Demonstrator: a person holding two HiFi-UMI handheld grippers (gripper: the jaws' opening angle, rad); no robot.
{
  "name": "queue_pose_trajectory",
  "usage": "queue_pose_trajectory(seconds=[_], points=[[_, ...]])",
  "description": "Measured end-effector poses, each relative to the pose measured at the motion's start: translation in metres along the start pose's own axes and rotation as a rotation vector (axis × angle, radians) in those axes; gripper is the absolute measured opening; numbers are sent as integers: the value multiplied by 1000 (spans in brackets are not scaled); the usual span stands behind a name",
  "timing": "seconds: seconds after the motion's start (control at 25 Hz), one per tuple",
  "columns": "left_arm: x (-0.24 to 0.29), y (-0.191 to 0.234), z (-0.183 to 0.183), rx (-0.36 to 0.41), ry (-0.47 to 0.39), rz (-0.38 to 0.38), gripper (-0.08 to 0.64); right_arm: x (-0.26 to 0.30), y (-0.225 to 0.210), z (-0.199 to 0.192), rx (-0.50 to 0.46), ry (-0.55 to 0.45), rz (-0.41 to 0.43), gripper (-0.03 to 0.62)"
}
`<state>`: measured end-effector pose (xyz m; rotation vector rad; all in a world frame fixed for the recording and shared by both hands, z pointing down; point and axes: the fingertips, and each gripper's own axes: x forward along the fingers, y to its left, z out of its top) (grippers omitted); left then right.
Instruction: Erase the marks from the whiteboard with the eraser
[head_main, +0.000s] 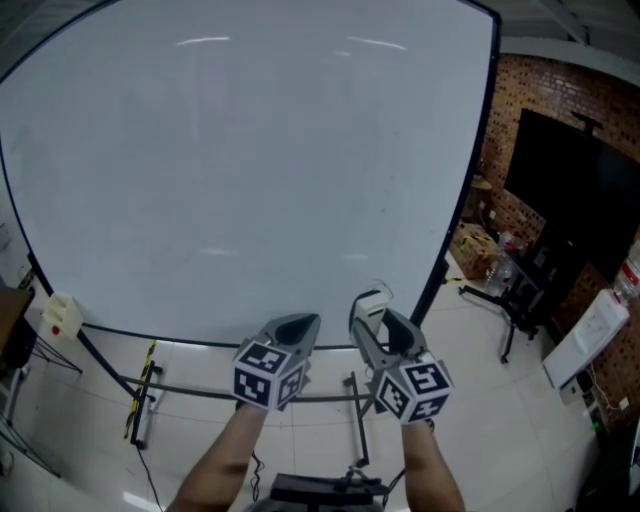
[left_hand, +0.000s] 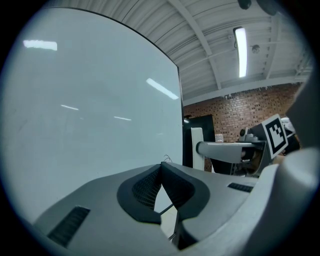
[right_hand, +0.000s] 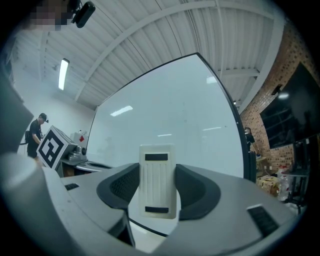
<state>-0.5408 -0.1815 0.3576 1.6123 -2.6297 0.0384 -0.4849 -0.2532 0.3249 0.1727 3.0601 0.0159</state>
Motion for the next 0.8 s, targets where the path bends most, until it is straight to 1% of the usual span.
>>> queue_pose_trajectory(seconds=[0.8], points=[[-3,-6,3,8,4,-8,-6,-6,1,-1,-6,12,-3,229]])
